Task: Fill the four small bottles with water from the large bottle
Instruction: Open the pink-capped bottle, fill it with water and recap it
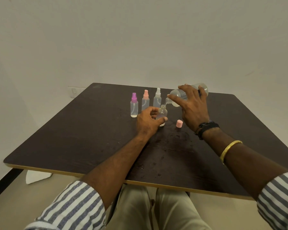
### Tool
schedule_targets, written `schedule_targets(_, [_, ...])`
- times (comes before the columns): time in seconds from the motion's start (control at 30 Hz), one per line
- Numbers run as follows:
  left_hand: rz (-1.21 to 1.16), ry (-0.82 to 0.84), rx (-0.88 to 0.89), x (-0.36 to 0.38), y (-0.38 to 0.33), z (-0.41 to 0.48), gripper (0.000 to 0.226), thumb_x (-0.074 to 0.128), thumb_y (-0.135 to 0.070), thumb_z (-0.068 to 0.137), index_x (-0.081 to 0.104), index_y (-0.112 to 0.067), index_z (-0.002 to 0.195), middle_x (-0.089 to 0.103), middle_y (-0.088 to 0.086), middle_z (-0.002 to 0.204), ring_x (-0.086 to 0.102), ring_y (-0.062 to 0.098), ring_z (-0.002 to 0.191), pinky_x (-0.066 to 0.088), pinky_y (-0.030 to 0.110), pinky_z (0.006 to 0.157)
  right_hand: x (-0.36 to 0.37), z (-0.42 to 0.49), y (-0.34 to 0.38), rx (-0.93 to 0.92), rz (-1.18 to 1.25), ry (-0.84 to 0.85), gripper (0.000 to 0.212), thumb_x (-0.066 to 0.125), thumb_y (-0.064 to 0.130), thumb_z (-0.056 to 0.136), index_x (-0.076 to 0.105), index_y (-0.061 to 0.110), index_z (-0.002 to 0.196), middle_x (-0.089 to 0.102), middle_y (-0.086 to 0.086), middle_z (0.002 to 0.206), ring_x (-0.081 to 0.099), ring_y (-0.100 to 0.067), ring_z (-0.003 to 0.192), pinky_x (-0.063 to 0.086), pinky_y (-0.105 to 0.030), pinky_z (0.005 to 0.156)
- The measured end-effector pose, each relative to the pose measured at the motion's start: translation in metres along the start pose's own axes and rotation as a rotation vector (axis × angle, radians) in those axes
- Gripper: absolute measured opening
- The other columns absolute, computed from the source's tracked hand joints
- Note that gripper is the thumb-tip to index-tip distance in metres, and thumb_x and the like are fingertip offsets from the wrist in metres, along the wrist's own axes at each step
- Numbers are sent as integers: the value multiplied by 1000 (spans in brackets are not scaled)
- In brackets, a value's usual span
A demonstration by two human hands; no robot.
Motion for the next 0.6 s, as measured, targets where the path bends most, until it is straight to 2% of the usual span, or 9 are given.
schedule_targets(0.6, [-9, 4, -9, 0, -1, -1, 48, 90, -30, 74, 71, -12, 114, 75, -1, 104, 70, 7, 93, 59, 19, 82, -4, 0, 0, -4, 7, -14, 79, 64, -14, 70, 61, 33, 133, 50, -15, 143, 42, -38, 138, 23, -65, 113])
Point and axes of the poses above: each hand's wrist, its own z-axis towards the middle knuckle, its own x-axis out of the palm, y = z × x, the point moved 2 cm from there along z, towards the middle knuckle
